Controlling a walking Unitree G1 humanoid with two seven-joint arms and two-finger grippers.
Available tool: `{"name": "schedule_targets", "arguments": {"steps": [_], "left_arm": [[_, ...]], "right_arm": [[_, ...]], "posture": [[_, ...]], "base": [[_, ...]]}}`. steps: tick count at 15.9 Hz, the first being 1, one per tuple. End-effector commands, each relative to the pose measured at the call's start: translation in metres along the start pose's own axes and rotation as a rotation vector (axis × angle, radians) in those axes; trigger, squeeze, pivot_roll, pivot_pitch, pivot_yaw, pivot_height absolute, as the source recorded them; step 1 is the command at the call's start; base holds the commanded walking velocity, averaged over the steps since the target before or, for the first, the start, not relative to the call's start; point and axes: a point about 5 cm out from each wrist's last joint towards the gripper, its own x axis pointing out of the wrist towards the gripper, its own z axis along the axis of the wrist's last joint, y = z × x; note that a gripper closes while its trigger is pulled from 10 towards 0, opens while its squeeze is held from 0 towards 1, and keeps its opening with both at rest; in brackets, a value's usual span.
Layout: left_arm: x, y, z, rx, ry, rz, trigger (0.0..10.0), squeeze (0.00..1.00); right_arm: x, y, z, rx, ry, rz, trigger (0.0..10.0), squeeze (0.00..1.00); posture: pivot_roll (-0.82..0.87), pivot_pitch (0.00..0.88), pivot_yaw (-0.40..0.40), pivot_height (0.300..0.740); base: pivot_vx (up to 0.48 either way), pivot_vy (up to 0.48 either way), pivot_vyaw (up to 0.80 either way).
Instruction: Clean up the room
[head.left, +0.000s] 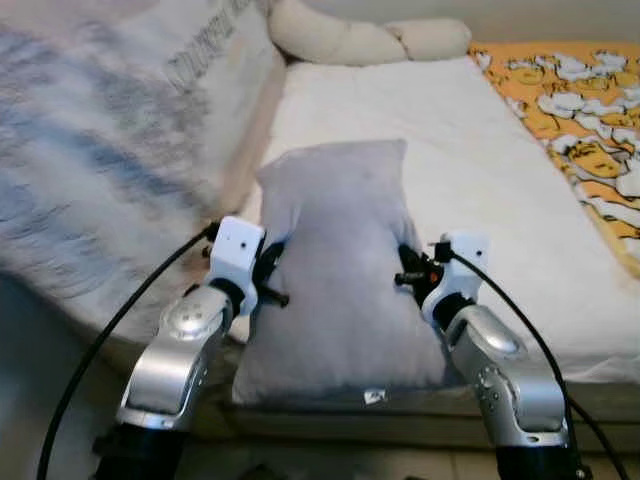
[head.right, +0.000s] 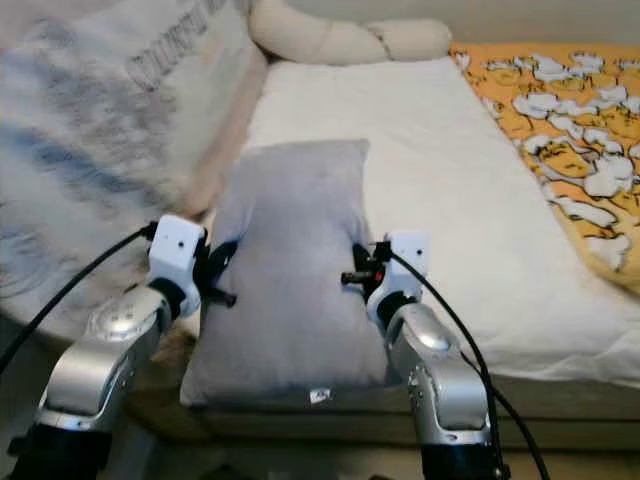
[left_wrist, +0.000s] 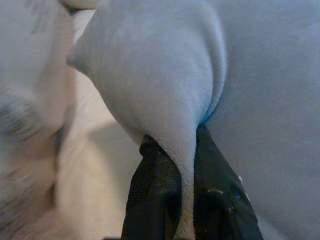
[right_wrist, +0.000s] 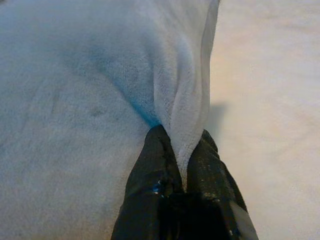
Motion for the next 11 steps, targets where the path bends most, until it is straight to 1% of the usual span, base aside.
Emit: {"name": "schedule_targets", "arguments": {"steps": [1, 3, 6, 11], "left_arm": [[-0.004, 0.013, 0.006, -0.006, -0.020, 0.072, 10.0, 0.00], [-0.003, 0.012, 0.011, -0.019, -0.054, 0.063, 10.0, 0.00], [0.000, 0.012, 0.015, 0.021, -0.076, 0.036, 10.0, 0.00], [0.000, 0.007, 0.016, 0.035, -0.080, 0.002, 10.0, 0.00]], "right_arm": [[0.001, 0.005, 0.008, -0.007, -0.044, 0.006, 10.0, 0.00], [0.000, 0.003, 0.007, -0.004, -0.042, -0.002, 10.0, 0.00], [0.001, 0.003, 0.007, -0.002, -0.041, -0.007, 10.0, 0.00], [0.002, 0.001, 0.007, -0.005, -0.039, -0.019, 10.0, 0.00]], "posture": [[0.00, 0.000, 0.054, 0.740], [0.00, 0.000, 0.057, 0.740], [0.00, 0.000, 0.061, 0.740], [0.00, 0.000, 0.057, 0.740]], "base": [[0.000, 0.000, 0.00], [0.000, 0.000, 0.00], [0.000, 0.000, 0.00], [0.276, 0.000, 0.00]]}}
